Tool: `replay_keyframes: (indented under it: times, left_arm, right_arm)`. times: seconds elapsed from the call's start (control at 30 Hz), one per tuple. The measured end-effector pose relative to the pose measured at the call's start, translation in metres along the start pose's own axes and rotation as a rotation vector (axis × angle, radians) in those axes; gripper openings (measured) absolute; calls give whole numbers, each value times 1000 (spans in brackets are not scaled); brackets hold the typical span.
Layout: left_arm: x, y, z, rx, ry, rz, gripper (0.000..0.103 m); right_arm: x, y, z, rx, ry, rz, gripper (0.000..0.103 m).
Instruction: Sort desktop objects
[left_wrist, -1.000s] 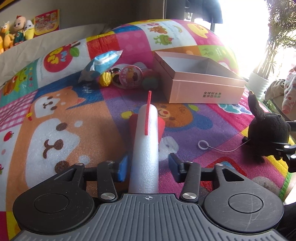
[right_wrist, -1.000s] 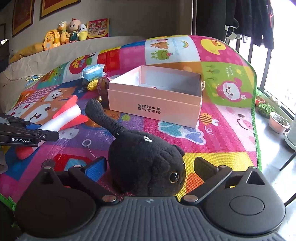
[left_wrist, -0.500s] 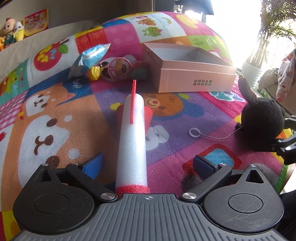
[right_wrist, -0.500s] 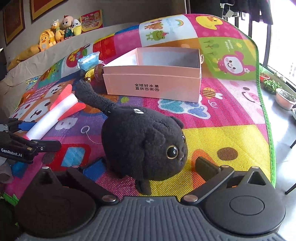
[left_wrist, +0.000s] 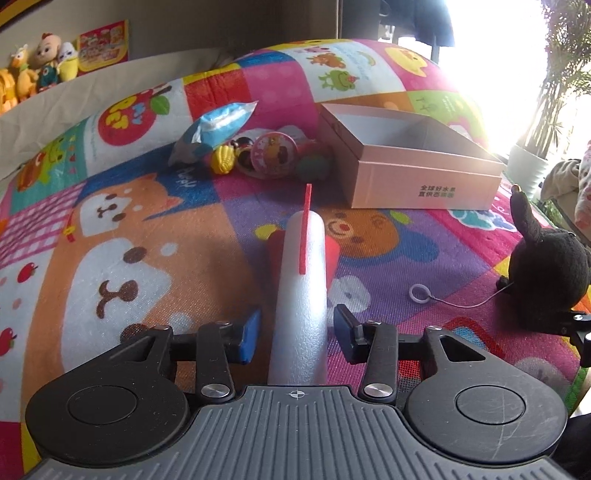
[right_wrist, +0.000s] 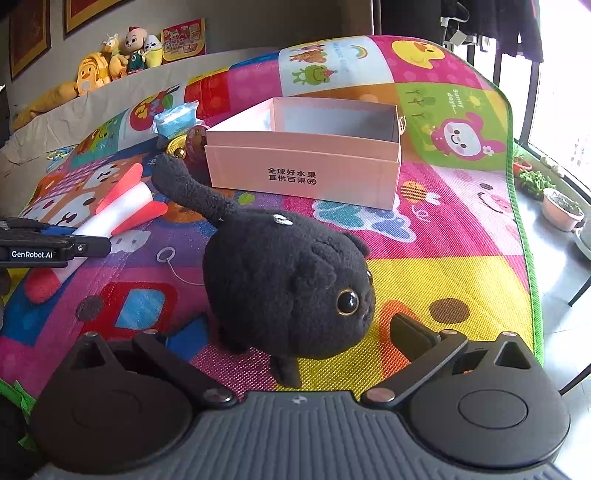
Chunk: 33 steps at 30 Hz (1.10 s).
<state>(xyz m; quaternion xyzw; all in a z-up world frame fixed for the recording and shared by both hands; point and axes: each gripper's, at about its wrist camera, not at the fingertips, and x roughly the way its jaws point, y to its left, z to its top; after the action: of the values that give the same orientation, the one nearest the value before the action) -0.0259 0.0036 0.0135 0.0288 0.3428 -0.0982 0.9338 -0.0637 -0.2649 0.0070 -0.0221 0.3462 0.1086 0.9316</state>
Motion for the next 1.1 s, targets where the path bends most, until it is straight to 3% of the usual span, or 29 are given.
replay_keyframes:
  times: [0.13,0.23,0.3,0.53,0.63,0.73,0.9,1.0,1.1]
  left_arm:
    - [-2,-1,0,5,2,-13,32]
    - [-8,-3,-1,18,-8,-18,32]
    - [-15,-5,-1,32,-23,-20,32]
    - [-44,-20,12,85,-89,-55,32]
    - [-57,-30,41,127,-159,-88,32]
    - [-61,-43,86,166,-222,-129,32]
    - [-31,-67,153,199,-274,-146,32]
    - [4,-77,186,175,-249,-193,32]
    - [50,-78,209,100,-195,-202,37]
  right_arm:
    - [-5,3,4,-24,-40,-6,103]
    - [-4,3,9,-17,-50,-15,101]
    - [-4,2,12,-16,-42,-5,80]
    - [-20,10,16,-95,-17,71,78]
    - [-46,4,35,-101,-88,98,78]
    - [-81,-8,70,-107,-216,88,78]
    - [-129,-43,134,-60,-429,25,79]
    - [-135,-56,158,-60,-499,-47,79]
    - [-127,-65,172,-65,-506,-80,79]
